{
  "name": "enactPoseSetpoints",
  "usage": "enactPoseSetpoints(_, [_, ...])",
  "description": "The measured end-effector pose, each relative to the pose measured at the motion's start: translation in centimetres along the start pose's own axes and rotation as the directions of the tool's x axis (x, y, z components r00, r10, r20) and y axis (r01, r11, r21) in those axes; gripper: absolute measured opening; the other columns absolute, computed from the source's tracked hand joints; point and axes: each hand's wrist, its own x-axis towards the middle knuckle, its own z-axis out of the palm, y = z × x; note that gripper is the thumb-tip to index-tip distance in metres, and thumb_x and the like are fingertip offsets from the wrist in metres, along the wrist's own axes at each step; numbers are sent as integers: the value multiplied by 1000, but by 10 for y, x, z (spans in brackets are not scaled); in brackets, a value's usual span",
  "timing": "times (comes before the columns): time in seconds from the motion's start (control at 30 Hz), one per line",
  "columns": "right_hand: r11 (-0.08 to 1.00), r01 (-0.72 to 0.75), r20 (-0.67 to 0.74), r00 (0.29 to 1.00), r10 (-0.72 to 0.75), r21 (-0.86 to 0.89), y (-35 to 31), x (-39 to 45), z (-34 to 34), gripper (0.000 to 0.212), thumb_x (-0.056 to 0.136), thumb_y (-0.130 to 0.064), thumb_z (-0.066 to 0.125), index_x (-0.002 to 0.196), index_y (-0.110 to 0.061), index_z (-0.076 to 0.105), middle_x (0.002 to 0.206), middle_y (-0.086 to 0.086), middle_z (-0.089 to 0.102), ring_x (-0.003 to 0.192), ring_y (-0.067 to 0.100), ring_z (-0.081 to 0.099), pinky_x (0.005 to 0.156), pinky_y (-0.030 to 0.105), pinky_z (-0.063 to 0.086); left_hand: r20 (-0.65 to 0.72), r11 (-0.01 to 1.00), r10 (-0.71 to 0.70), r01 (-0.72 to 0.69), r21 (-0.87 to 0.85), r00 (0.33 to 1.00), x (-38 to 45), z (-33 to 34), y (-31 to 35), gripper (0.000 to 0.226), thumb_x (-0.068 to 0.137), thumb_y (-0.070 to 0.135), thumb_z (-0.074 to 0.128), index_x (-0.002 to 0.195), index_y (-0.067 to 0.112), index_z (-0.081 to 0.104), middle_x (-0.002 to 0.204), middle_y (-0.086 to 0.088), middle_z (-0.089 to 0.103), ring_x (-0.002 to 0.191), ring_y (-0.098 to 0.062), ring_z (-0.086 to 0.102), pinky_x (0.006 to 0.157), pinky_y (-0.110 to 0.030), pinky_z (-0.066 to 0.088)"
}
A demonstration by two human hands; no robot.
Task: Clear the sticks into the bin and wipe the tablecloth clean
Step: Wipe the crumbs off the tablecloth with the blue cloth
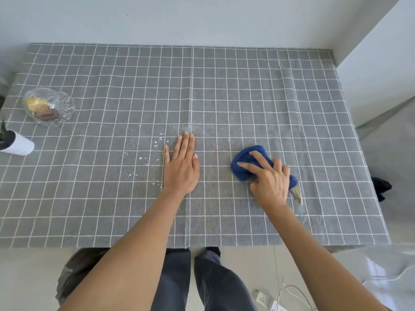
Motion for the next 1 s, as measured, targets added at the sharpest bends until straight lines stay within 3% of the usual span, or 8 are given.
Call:
enactPoseSetpoints(0.2, [955,-293,18,956,294,-43,18,27,-21,49,80,-10,53,116,-41,64,141,-9,48,95,31,44,80,39,29,0,1000,-1,1,15,1000,-1,-1,1,60,92,37,-8,149,20,-14,156,5,-21,144,-12,-19,117,-47,-11])
enactPoseSetpoints(0.27, [970,-244,-10,970,244,-20,3,39,-23,56,78,-9,57,123,-42,58,142,-9,45,96,31,44,80,39,32,0,1000,-2,2,20,1000,0,0,1,60,92,37,-8,150,20,-14,156,5,-21,144,-12,-20,118,-47,-11])
enactPoseSetpoints(0.33, [995,-101,-32,994,101,8,-24,46,-18,59,73,-6,61,121,-41,60,138,-6,50,91,31,48,75,38,33,-7,1000,-2,2,17,1000,0,0,2,59,93,36,-6,150,20,-13,157,5,-20,144,-12,-19,117,-46,-12])
enactPoseSetpoints(0.47, [997,82,99,992,-82,5,-52,47,0,58,73,-10,65,121,-41,59,138,-3,49,90,32,49,75,40,35,-19,1000,0,0,18,1000,0,0,1,58,94,36,-4,150,21,-13,157,6,-18,145,-10,-17,117,-45,-11])
enactPoseSetpoints(0.67, [994,-49,165,984,65,-99,-25,56,-1,59,83,-16,55,132,-48,44,148,-11,33,103,27,42,81,36,29,-17,1000,8,-8,13,1000,0,1,0,57,95,35,-4,150,22,-12,158,6,-17,145,-10,-17,118,-44,-11])
enactPoseSetpoints(0.9, [955,-276,123,949,289,-109,-10,75,-12,59,86,-14,52,134,-46,43,149,-8,34,110,29,39,87,38,31,-21,1000,6,-6,18,1000,0,1,0,56,96,35,-3,150,20,-12,158,4,-18,144,-12,-18,118,-47,-9])
enactPoseSetpoints(1.0, [979,-199,81,976,202,-46,-39,78,-13,56,85,-15,54,132,-45,46,148,-7,34,111,31,40,86,39,31,-31,1000,2,-1,23,1000,-1,2,0,56,98,34,1,151,19,-10,158,4,-16,145,-12,-17,119,-48,-6])
